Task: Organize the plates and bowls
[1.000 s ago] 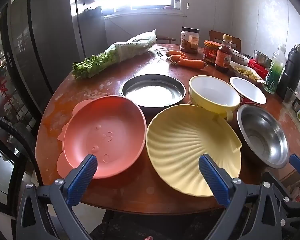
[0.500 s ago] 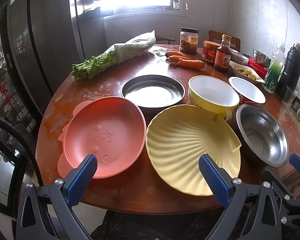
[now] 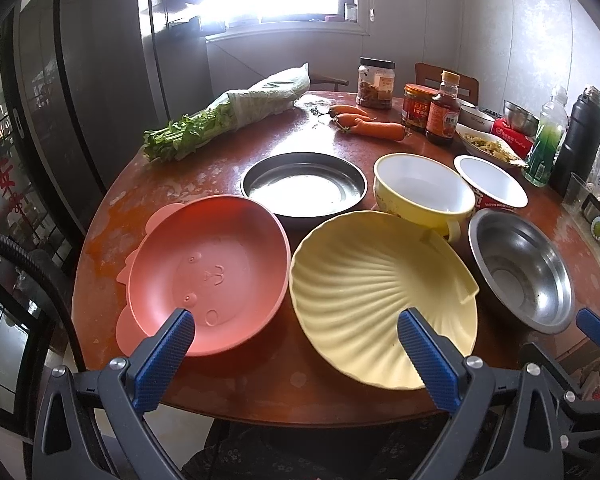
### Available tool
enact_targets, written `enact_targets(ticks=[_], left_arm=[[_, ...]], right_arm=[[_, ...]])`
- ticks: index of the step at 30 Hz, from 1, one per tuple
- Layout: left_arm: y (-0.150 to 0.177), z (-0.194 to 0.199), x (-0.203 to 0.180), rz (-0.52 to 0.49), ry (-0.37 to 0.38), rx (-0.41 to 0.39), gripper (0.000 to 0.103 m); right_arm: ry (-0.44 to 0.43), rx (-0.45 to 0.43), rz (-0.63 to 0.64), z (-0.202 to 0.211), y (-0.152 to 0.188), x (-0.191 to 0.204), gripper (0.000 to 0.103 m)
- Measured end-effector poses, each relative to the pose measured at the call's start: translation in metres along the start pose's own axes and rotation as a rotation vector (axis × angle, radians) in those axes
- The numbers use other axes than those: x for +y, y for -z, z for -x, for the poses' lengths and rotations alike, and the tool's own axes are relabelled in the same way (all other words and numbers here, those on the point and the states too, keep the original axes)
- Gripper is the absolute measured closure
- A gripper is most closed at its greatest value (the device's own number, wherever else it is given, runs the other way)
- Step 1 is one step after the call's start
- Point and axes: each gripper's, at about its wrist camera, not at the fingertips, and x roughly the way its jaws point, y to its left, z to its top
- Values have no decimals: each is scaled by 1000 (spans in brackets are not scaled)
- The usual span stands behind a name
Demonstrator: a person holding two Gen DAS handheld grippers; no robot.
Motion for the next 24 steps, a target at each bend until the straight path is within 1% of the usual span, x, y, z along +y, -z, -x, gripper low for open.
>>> enact_targets(ticks=[19, 24], left_arm=[[1, 0, 5, 11, 0, 3, 0], [1, 1, 7, 18, 0, -1, 0]], right_arm=[[0, 4, 7, 1, 1, 5, 0], [-13, 12, 2, 0, 1, 4, 0]])
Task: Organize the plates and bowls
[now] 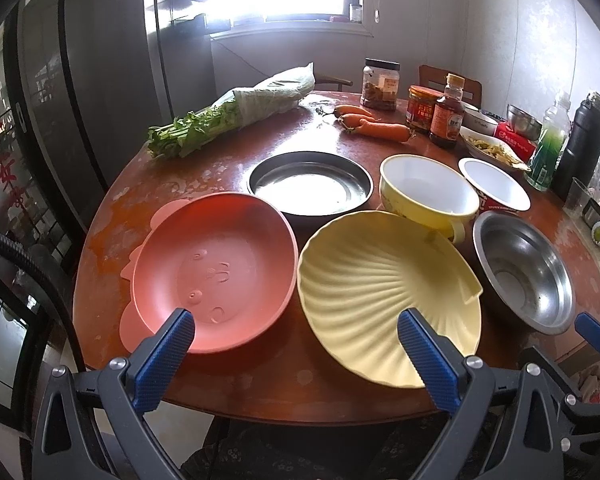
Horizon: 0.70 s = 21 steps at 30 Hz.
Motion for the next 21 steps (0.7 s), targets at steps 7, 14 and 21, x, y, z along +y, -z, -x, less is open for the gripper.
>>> enact_targets(ticks=[7, 14, 21], left_arm=[[-1, 5, 21, 40, -19, -13, 0], [-8, 15, 76, 156, -92, -33, 0], [-6, 8, 118, 234, -127, 3, 0]], right_arm=[[-40, 0, -23, 2, -8, -2, 0], [-138, 22, 51, -3, -33, 26, 0], [-285, 54, 195, -20, -56, 86, 0]])
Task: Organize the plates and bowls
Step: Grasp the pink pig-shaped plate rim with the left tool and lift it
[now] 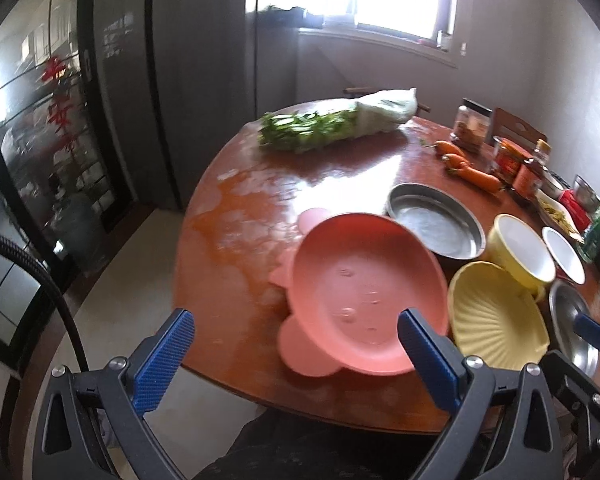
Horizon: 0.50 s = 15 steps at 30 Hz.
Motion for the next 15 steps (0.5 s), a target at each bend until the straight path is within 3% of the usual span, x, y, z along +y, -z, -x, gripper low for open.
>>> enact_targets(ticks=[9, 12, 15], left_arm=[[-9, -29, 30, 39, 3, 72, 1], [-13, -39, 28, 26, 1, 99, 1], [-15, -46, 25, 8, 12, 112, 1]], right_arm=[[-29, 42, 132, -47, -36, 44, 6], [-49, 57, 133, -63, -45, 43, 15], [-34, 84, 164, -80, -52, 45, 32]])
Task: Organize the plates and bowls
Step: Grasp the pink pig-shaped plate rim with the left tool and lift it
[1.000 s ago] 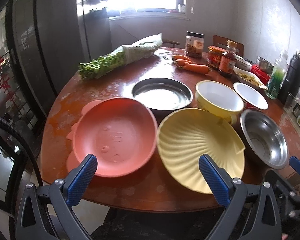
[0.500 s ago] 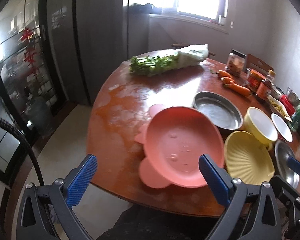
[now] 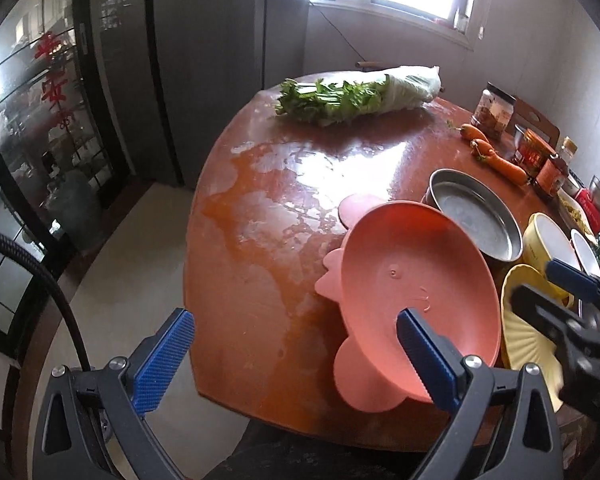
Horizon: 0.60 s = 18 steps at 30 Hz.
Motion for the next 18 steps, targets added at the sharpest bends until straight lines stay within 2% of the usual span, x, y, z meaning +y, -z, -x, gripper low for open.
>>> enact_targets(ticks=[5, 7, 15, 18], left_arm=[[-6, -8, -7, -29, 25, 16, 7], [-8, -11, -8, -35, 38, 25, 15], [-12, -22, -13, -53, 82, 63, 33], [-11, -27, -14, -55, 91, 84, 40]], right_arm=[[11, 47, 44, -25, -7, 2, 52], [5, 59, 49, -32, -9, 1, 60], [-17, 87, 76, -50, -13, 3, 77], [-20, 96, 78, -54, -14, 2, 79]])
